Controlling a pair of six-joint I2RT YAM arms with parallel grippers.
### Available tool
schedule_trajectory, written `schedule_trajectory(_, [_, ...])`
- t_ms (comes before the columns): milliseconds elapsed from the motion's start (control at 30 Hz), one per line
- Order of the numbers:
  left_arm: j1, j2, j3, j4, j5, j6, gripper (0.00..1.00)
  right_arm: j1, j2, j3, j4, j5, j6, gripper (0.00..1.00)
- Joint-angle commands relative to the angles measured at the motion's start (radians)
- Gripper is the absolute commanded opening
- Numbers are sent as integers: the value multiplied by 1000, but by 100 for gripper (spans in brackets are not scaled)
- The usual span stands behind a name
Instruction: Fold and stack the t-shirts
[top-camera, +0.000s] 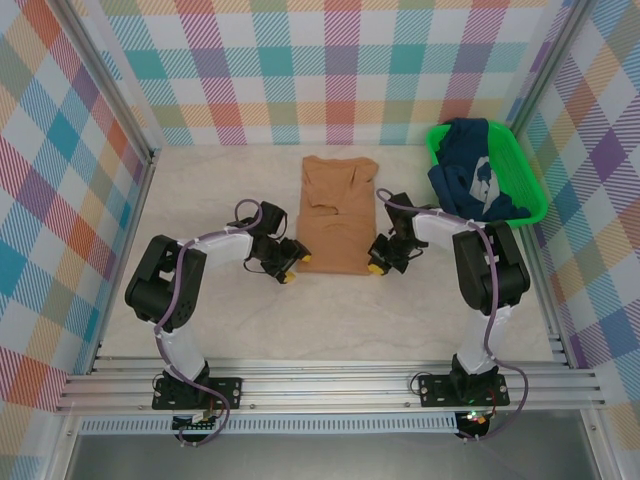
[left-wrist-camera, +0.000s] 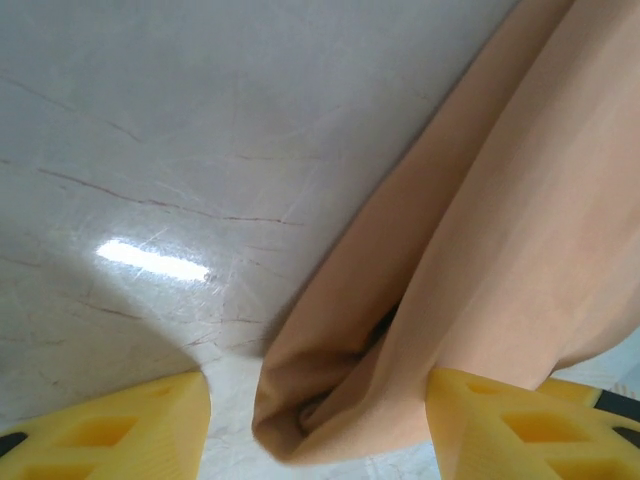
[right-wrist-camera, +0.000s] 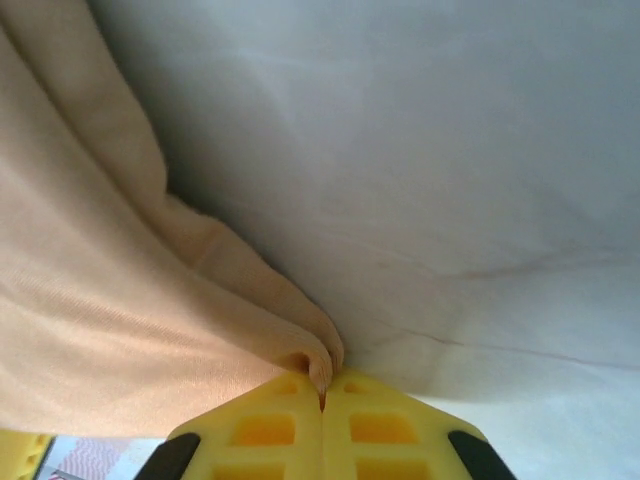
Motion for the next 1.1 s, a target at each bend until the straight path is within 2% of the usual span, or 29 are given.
schedule_trajectory(0, [-16, 36, 18, 123, -1, -18, 58, 5, -14, -23, 87, -8, 38, 0])
schedule_trajectory(167, [-24, 16, -2, 89, -50, -15, 57, 5, -45, -50, 68, -43, 66, 0])
schedule_trajectory(333, [-20, 45, 18, 125, -73, -8, 46, 5, -69, -91, 62, -56, 64, 0])
schedule_trajectory(533, [-26, 51, 23, 174, -79, -7, 13, 6, -102, -121, 62, -77, 55, 0])
schedule_trajectory(600, [-38, 28, 20, 133, -86, 16, 0, 5, -123, -128, 50, -85, 48, 0])
schedule_trajectory(800, [-90, -146, -1, -171, -97, 145, 0, 20, -252, -183, -72, -86, -25, 0])
schedule_trajectory(1067, [-263, -446, -136, -448, 45, 229, 0, 152, -579, -323, -370, -177, -82, 0])
